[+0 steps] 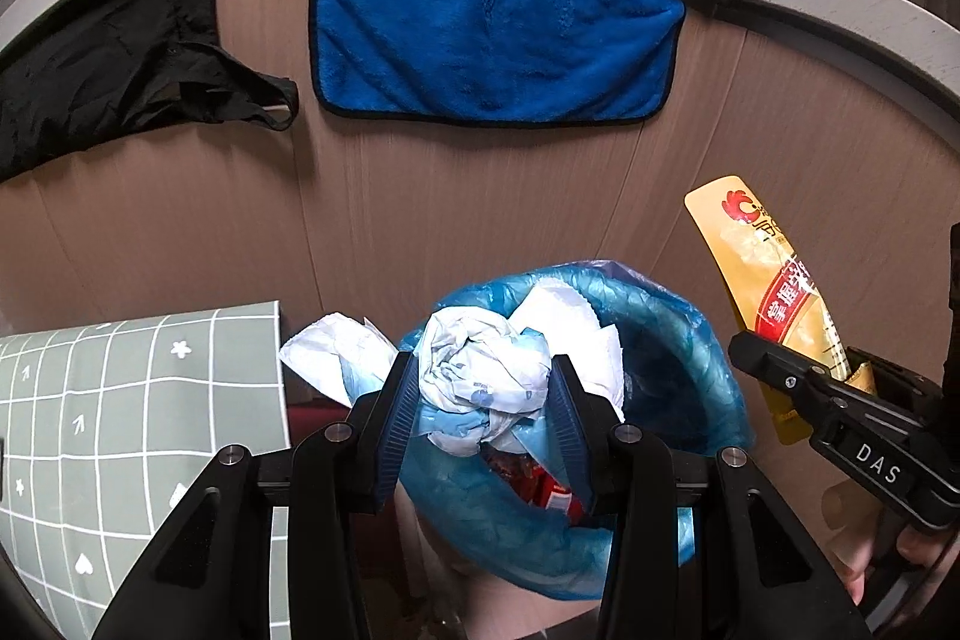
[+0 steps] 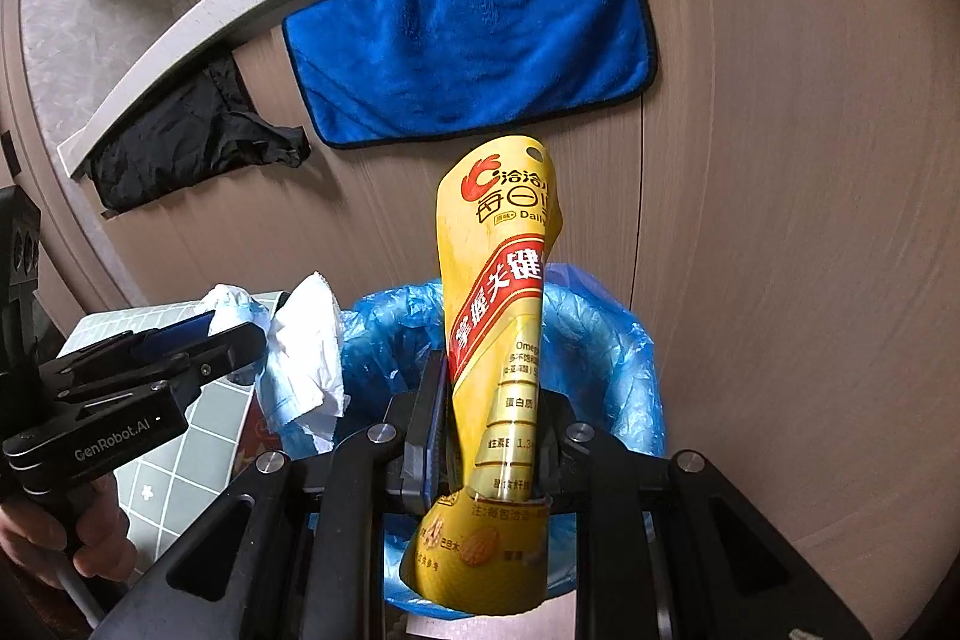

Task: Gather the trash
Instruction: 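Open both tools to drop the tissue and sauce packet into the bin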

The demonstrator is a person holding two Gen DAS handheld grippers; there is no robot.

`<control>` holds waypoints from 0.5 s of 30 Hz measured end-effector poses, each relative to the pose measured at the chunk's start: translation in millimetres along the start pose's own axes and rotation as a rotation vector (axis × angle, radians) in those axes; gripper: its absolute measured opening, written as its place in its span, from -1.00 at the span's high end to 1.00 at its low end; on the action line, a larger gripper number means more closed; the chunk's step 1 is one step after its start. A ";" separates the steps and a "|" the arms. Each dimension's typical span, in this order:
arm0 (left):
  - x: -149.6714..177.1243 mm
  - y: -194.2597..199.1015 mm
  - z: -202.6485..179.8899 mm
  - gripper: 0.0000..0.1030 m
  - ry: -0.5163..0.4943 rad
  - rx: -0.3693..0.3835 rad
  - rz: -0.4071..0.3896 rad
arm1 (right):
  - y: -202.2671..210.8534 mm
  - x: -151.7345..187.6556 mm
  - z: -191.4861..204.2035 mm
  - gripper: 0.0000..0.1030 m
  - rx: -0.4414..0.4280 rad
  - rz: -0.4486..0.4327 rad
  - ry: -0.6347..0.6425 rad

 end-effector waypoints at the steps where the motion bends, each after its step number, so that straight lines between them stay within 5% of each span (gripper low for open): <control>1: 0.2 -3.9 0.0 0.13 0.001 -0.003 0.004 | -2.7 -0.4 -1.1 0.62 0.000 0.002 -0.002; 11: 3.0 -32.1 -2.1 0.13 0.021 0.051 0.053 | -21.6 6.7 -9.7 0.53 -0.019 0.043 -0.035; 15: 6.2 -41.4 1.3 0.00 0.091 0.135 0.096 | -23.4 13.9 -3.1 -0.21 -0.067 0.056 -0.030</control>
Point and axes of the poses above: each gripper's, at about its wrist camera, not at the fingertips, and y roughly against the way its jaws point, z to its left, x to its underside, the point moved 9 cm from there along -y, roughly the way its jaws point, and after that the axes turned 2 degrees about -z, right-handed, at the moved point
